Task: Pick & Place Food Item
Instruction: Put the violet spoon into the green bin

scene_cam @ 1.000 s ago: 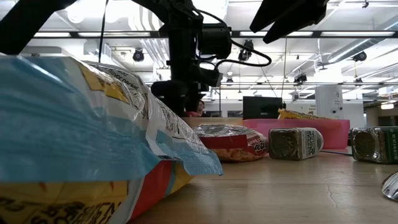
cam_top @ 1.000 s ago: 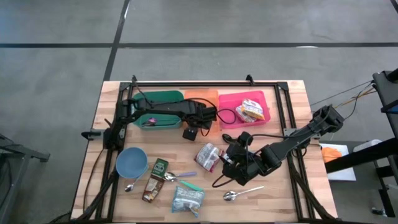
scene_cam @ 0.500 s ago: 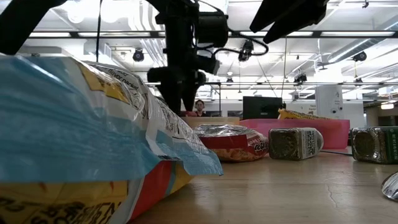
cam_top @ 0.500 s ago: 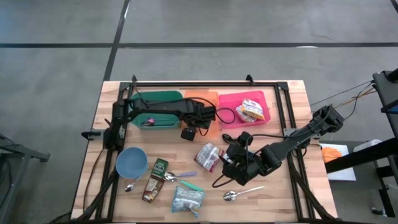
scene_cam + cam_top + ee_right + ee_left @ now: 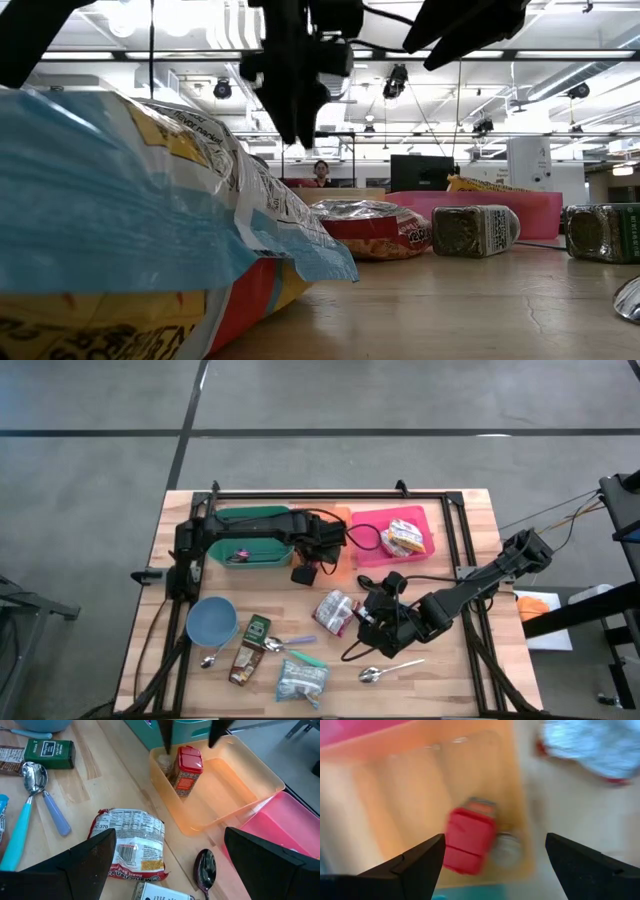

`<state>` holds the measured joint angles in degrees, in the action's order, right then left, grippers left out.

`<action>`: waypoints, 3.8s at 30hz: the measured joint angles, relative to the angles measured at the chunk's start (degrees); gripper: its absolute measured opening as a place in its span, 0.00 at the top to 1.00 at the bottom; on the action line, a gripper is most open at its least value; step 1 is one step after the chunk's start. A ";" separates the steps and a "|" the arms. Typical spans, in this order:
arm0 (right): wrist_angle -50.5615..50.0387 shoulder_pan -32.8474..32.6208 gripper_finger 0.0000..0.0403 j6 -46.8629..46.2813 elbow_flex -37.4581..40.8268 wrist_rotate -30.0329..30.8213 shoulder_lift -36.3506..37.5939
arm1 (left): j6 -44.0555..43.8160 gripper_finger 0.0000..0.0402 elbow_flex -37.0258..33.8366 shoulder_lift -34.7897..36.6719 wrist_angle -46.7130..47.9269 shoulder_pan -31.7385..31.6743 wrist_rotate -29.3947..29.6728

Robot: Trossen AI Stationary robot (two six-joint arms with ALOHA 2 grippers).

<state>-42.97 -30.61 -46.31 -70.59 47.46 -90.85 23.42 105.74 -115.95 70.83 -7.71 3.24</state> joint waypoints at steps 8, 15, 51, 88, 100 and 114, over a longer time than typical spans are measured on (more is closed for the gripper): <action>-0.03 0.00 0.09 0.03 0.00 -0.02 0.00 | -4.87 0.15 4.46 1.40 16.48 0.14 -21.18; 0.01 0.00 0.09 1.43 0.00 -0.11 0.00 | -5.71 0.15 -1.73 8.90 18.72 2.33 -34.02; 1.83 0.28 0.09 14.36 -2.58 0.21 0.00 | -64.84 0.15 -43.18 36.88 -15.82 29.24 -6.11; 1.80 0.24 0.09 16.71 -2.78 -0.04 0.00 | -35.36 0.41 -42.70 11.05 -39.49 29.79 0.22; 1.76 0.24 0.09 17.64 -2.73 -0.02 0.00 | -33.72 0.41 -43.20 8.43 -40.64 29.84 2.02; 1.80 0.24 0.09 17.80 -2.73 -0.02 0.00 | -33.74 0.80 -43.11 7.57 -41.40 29.79 1.40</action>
<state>-41.17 -30.37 -28.51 -73.32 47.44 -90.85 -10.33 62.63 -108.38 29.43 22.09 4.64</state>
